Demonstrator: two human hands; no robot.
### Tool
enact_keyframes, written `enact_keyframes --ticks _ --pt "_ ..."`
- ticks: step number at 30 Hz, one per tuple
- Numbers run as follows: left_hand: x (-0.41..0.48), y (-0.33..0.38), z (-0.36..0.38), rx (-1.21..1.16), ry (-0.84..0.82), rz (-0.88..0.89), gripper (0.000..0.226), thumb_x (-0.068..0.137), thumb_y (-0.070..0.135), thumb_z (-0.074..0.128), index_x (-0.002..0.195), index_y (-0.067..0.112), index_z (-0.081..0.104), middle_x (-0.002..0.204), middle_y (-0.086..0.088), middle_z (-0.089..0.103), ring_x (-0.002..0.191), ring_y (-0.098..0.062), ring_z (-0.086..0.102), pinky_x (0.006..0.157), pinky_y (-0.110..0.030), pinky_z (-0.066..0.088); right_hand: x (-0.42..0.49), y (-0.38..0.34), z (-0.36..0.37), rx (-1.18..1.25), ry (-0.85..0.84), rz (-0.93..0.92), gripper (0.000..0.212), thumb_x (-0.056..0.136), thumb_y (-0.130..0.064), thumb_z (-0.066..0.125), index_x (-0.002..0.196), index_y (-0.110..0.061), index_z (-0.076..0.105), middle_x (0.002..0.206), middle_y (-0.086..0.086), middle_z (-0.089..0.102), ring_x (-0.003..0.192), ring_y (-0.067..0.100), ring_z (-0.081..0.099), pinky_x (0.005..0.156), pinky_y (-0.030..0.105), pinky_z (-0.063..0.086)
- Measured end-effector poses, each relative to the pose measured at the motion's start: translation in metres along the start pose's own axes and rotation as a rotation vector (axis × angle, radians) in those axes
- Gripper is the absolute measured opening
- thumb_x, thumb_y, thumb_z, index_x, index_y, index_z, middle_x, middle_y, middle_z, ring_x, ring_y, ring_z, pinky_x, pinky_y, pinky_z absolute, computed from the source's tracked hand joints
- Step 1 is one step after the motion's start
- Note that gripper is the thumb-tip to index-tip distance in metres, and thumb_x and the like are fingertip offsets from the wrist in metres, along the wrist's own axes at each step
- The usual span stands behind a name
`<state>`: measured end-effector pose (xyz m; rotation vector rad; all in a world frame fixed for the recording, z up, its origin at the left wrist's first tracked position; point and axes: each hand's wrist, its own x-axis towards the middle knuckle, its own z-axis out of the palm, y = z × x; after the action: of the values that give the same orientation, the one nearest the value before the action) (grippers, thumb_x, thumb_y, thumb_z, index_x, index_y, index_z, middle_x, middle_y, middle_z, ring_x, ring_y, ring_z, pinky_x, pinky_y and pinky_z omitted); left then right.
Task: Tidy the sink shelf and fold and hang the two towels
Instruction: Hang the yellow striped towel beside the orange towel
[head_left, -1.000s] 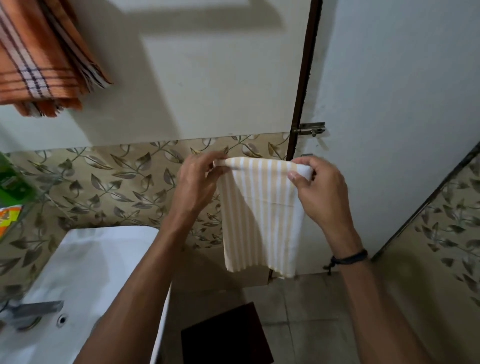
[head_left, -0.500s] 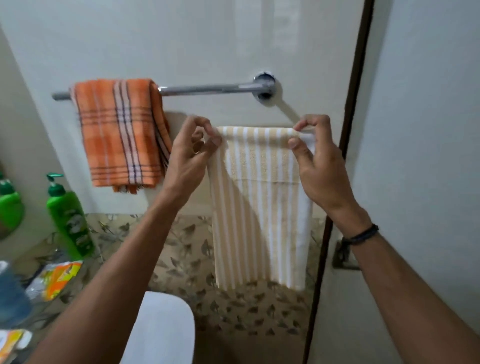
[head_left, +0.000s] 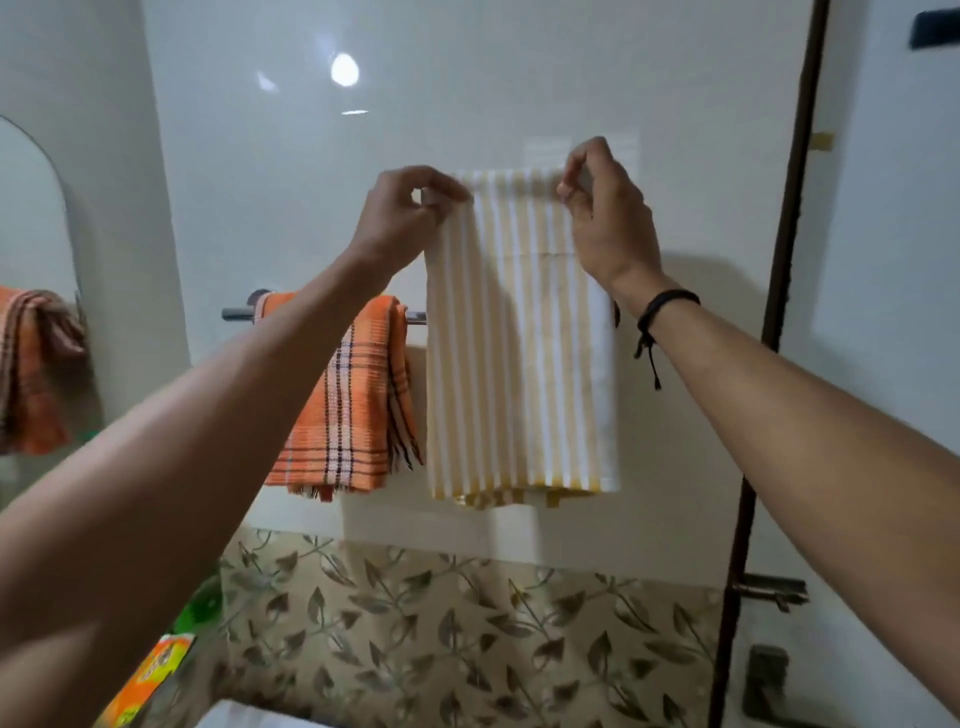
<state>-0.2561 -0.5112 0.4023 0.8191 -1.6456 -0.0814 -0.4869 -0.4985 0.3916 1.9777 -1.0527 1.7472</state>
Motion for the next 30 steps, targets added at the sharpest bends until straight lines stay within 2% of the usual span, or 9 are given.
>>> enact_keyframes --ticks 4,7,11,14,17,21,24,27,30 --pt "0.008 -0.02 0.007 0.174 -0.137 -0.028 0.039 0.077 0.01 0.07 0.114 0.022 0.072 0.124 -0.007 0.063 0.107 -0.023 0.061 0.092 -0.033 0.051 0.006 0.015 0.019 -0.163 -0.071 -0.045 0.009 0.098 -0.022 0.046 0.107 -0.021 0.045 0.105 0.002 0.062 0.088 0.028 0.06 0.073 0.043 0.052" --pt "0.005 -0.04 0.014 0.354 -0.215 0.014 0.044 0.084 0.003 0.073 0.125 0.017 0.065 0.128 -0.011 0.052 0.111 -0.021 0.054 0.089 -0.022 0.042 0.0 0.03 0.028 -0.274 -0.111 -0.1 0.019 0.099 -0.025 0.054 0.11 -0.017 0.041 0.104 0.008 0.062 0.092 0.03 0.058 0.067 0.042 0.05" --pt "-0.003 -0.062 0.021 0.465 -0.201 0.084 0.044 0.08 0.01 0.082 0.12 0.021 0.067 0.133 -0.012 0.041 0.12 -0.026 0.047 0.101 -0.031 0.041 -0.003 0.041 0.027 -0.364 -0.117 -0.133 0.032 0.088 -0.031 0.072 0.102 -0.014 0.049 0.107 0.006 0.054 0.095 0.026 0.052 0.064 0.038 0.048" --pt "-0.003 -0.062 0.021 0.619 -0.208 0.189 0.032 0.083 0.019 0.081 0.114 0.025 0.072 0.131 -0.009 0.043 0.116 -0.022 0.037 0.102 -0.031 0.034 -0.001 0.038 0.023 -0.565 -0.144 -0.287 0.028 0.085 -0.032 0.076 0.09 -0.01 0.059 0.106 0.008 0.049 0.094 0.027 0.05 0.065 0.042 0.054" --pt "-0.002 -0.049 0.02 0.712 -0.395 0.15 0.018 0.097 0.033 0.065 0.105 0.022 0.077 0.114 -0.006 0.063 0.112 -0.03 0.058 0.095 -0.036 0.044 -0.002 0.028 0.019 -0.544 -0.348 -0.24 0.04 0.094 -0.046 0.062 0.08 -0.008 0.067 0.095 0.001 0.057 0.09 0.024 0.056 0.074 0.041 0.051" --pt "-0.01 -0.037 0.019 0.699 -0.623 -0.238 0.078 0.097 0.074 0.027 0.109 0.011 0.072 0.12 -0.011 0.069 0.114 -0.03 0.062 0.099 -0.04 0.045 -0.004 0.002 0.017 -0.497 -0.623 0.081 0.089 0.088 -0.084 0.018 0.088 -0.015 0.075 0.087 -0.002 0.071 0.082 0.022 0.064 0.083 0.042 0.052" --pt "-0.013 -0.034 0.018 0.608 -0.73 -0.381 0.098 0.088 0.086 0.015 0.12 0.01 0.068 0.135 -0.017 0.064 0.126 -0.032 0.058 0.113 -0.047 0.039 -0.006 -0.013 0.018 -0.547 -0.897 0.264 0.103 0.074 -0.093 0.009 0.105 -0.017 0.07 0.099 0.006 0.067 0.086 0.023 0.061 0.087 0.041 0.046" --pt "-0.012 -0.028 0.022 0.748 -0.66 -0.312 0.094 0.092 0.081 0.018 0.127 0.008 0.065 0.133 -0.018 0.064 0.119 -0.034 0.06 0.102 -0.044 0.044 -0.01 -0.016 0.017 -0.512 -1.044 0.315 0.122 0.06 -0.098 0.003 0.143 -0.024 0.054 0.14 0.011 0.058 0.123 0.031 0.056 0.096 0.042 0.038" --pt "-0.017 -0.025 0.026 0.719 -0.476 -0.159 0.073 0.097 0.074 0.025 0.118 0.022 0.071 0.126 -0.011 0.068 0.11 -0.03 0.062 0.095 -0.043 0.049 -0.018 -0.015 0.014 -0.535 -0.908 0.214 0.095 0.078 -0.091 0.011 0.124 -0.028 0.066 0.121 0.005 0.068 0.106 0.025 0.064 0.084 0.038 0.045"
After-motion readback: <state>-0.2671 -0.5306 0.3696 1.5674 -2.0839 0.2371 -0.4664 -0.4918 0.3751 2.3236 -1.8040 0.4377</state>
